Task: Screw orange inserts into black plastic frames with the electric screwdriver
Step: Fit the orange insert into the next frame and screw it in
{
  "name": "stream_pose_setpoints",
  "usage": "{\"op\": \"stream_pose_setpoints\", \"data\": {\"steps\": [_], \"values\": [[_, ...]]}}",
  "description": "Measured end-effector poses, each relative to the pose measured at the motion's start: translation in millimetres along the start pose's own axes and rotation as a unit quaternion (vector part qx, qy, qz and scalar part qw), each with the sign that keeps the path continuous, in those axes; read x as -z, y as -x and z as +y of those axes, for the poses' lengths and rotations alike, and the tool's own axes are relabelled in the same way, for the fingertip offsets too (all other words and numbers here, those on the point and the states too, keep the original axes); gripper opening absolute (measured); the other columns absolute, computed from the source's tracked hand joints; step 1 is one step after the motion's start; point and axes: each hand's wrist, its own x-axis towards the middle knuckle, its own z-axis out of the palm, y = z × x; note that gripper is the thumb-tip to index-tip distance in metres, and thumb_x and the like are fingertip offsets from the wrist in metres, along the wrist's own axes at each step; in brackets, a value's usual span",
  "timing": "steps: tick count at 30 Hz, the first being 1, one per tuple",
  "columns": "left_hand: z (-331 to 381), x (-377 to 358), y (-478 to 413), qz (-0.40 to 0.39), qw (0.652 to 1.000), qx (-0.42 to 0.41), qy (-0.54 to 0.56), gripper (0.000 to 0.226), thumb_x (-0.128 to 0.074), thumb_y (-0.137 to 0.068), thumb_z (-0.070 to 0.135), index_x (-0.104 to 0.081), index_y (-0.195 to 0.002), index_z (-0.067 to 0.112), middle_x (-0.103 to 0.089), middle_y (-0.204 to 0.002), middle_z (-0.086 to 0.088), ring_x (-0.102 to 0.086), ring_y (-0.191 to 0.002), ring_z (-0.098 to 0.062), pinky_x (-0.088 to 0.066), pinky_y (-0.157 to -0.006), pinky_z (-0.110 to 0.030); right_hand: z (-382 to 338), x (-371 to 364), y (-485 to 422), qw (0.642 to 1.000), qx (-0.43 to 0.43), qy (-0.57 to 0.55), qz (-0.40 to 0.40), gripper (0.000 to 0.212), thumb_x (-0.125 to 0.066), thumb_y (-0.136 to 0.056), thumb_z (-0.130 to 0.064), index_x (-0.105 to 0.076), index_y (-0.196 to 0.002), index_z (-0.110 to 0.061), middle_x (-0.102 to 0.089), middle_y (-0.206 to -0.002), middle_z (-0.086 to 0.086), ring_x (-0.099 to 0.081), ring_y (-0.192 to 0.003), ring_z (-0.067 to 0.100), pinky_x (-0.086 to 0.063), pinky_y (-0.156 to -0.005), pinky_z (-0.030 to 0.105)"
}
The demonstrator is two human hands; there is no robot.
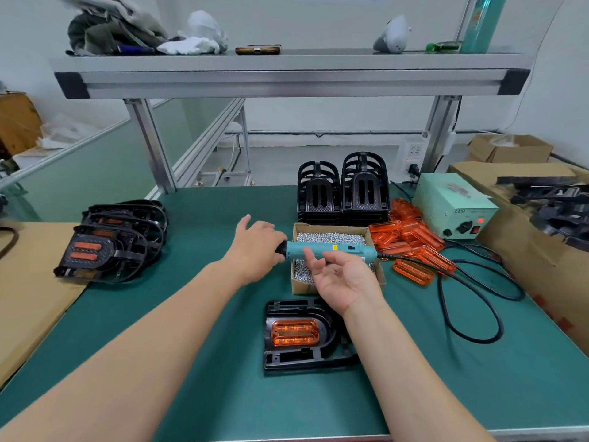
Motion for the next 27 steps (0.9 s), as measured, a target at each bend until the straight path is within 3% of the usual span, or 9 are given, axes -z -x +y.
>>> {"op": "stream_pose_setpoints", "data": {"steps": [4,8,10,14,18,20,22,23,27], "values": [[2,2,13,0.084,0.996,-0.024,0.012,0.032,-0.073,-0.081,0.039,-0.060,-0.107,0.026,-0.063,-0.114,0.008,-0.044,-0.128,-0.017,-0.008,-0.118,-0.043,1,2,-2,1.000,-0.012,0.007,0.005,0.025,-0.048,-0.097,0.012,-0.048,-0.119,0.001,-0.052,-0.127,0.032,-0.068,-0.088,0.032,-0.052,-0.049,0.021],[16,8,27,0.192,0.980,-0.043,0.020,0.031,-0.079,-0.069,0.021,-0.061,-0.095,0.016,-0.065,-0.095,0.000,-0.055,-0.108,-0.027,-0.022,-0.114,-0.044,7,4,-5,0.998,0.007,0.066,-0.004,0.009,-0.060,-0.098,-0.001,-0.057,-0.106,-0.003,-0.064,-0.104,0.013,-0.063,-0.076,0.019,-0.046,-0.057,0.021],[25,12,30,0.239,0.969,-0.050,0.047,0.036,-0.085,-0.062,0.017,-0.062,-0.089,0.012,-0.064,-0.087,-0.002,-0.058,-0.099,-0.029,-0.027,-0.111,-0.045,7,4,-6,0.993,0.042,0.112,-0.007,0.019,-0.068,-0.096,-0.017,-0.060,-0.112,-0.012,-0.066,-0.097,0.004,-0.059,-0.073,0.015,-0.043,-0.052,0.023],[46,21,34,0.278,0.956,-0.051,0.078,0.035,-0.086,-0.063,0.018,-0.064,-0.089,0.010,-0.065,-0.084,-0.002,-0.059,-0.095,-0.030,-0.024,-0.112,-0.042,-5,0,-7,0.976,0.125,0.179,0.018,0.031,-0.071,-0.091,-0.044,-0.060,-0.113,-0.025,-0.068,-0.096,-0.003,-0.057,-0.084,0.013,-0.040,-0.067,0.030],[60,31,31,0.191,0.974,-0.065,0.104,0.033,-0.074,-0.080,0.043,-0.064,-0.096,0.015,-0.065,-0.093,0.004,-0.051,-0.104,-0.019,-0.015,-0.116,-0.038,-15,4,-6,0.966,0.184,0.179,0.032,0.027,-0.067,-0.094,-0.043,-0.059,-0.109,-0.021,-0.071,-0.089,0.001,-0.063,-0.072,0.011,-0.046,-0.059,0.026],[62,38,24,0.141,0.966,-0.060,0.207,0.036,-0.057,-0.091,0.052,-0.070,-0.093,0.019,-0.067,-0.091,0.008,-0.052,-0.098,-0.014,-0.029,-0.107,-0.035,-21,10,-6,0.957,0.225,0.177,0.045,0.037,-0.064,-0.098,-0.040,-0.055,-0.122,-0.014,-0.074,-0.088,0.004,-0.065,-0.063,0.008,-0.046,-0.052,0.021],[56,44,16,0.103,0.932,-0.015,0.348,0.033,-0.050,-0.099,0.037,-0.074,-0.092,0.015,-0.072,-0.091,0.001,-0.060,-0.092,-0.020,-0.043,-0.090,-0.033,-28,15,-5,0.951,0.259,0.159,0.056,0.038,-0.063,-0.099,-0.036,-0.052,-0.126,-0.011,-0.076,-0.081,0.002,-0.067,-0.060,0.005,-0.045,-0.047,0.017],[52,45,12,0.082,0.927,0.008,0.366,0.029,-0.050,-0.100,0.028,-0.076,-0.096,0.015,-0.074,-0.098,-0.001,-0.063,-0.096,-0.021,-0.047,-0.089,-0.034,-31,17,-4,0.949,0.272,0.151,0.061,0.035,-0.064,-0.099,-0.034,-0.052,-0.123,-0.012,-0.076,-0.078,0.002,-0.067,-0.060,0.005,-0.044,-0.046,0.016],[43,31,-3,-0.042,0.979,0.008,0.199,0.021,-0.064,-0.094,0.023,-0.075,-0.111,0.028,-0.072,-0.115,0.008,-0.060,-0.113,-0.016,-0.043,-0.104,-0.037,-45,25,1,0.939,0.309,0.137,0.065,0.028,-0.067,-0.097,-0.029,-0.052,-0.116,-0.014,-0.068,-0.072,0.002,-0.065,-0.058,0.007,-0.050,-0.048,0.019]]}}
